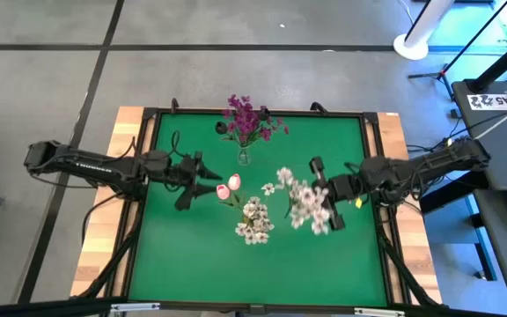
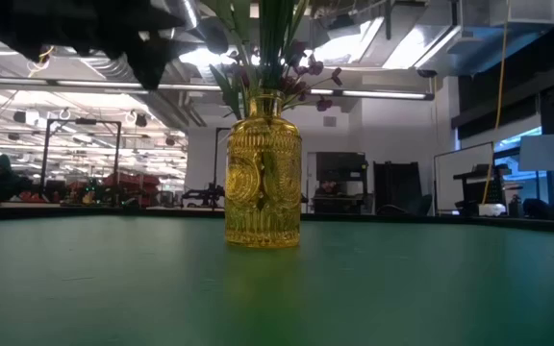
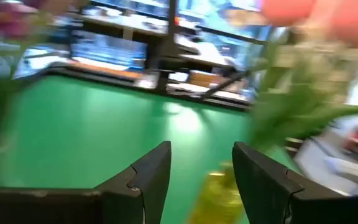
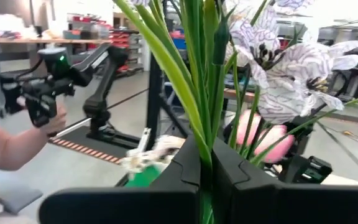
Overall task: Sort flowers into vase by color
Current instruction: Put the white flower into the yellow vase
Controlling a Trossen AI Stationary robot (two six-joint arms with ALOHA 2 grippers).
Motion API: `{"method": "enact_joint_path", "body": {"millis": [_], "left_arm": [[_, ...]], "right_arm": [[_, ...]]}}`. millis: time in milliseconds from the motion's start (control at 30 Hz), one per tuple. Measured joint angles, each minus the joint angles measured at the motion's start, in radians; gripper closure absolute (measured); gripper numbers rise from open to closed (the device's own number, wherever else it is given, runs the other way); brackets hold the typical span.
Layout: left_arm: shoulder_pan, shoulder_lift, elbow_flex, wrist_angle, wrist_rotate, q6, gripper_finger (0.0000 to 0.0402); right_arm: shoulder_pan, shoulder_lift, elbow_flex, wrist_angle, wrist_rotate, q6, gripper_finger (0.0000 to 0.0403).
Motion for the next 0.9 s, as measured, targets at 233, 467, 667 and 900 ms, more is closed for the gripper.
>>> {"method": "enact_joint_path", "body": {"millis": [233, 467, 667, 900], "left_arm": [[-0.229, 0.000, 0.040, 0.017, -0.095, 0.031, 0.0234], [-0.415, 0.010, 0.042, 0.004, -0.325, 0.024, 0.0234], [-0.498, 0.052, 0.043, 0.007, -0.445, 0.019, 0.0234], [-0.503, 0.153, 0.043, 0.080, -0.465, -0.006, 0.0234]], "right_arm": [[0.107, 0.108, 0.000, 0.127, 0.059, -0.070, 0.0395], [0.141, 0.187, -0.001, 0.181, 0.135, -0.134, 0.0395], [0.139, 0.218, -0.001, 0.211, 0.143, -0.135, 0.0395], [0.139, 0.219, -0.001, 0.267, 0.142, -0.169, 0.0395]]}}
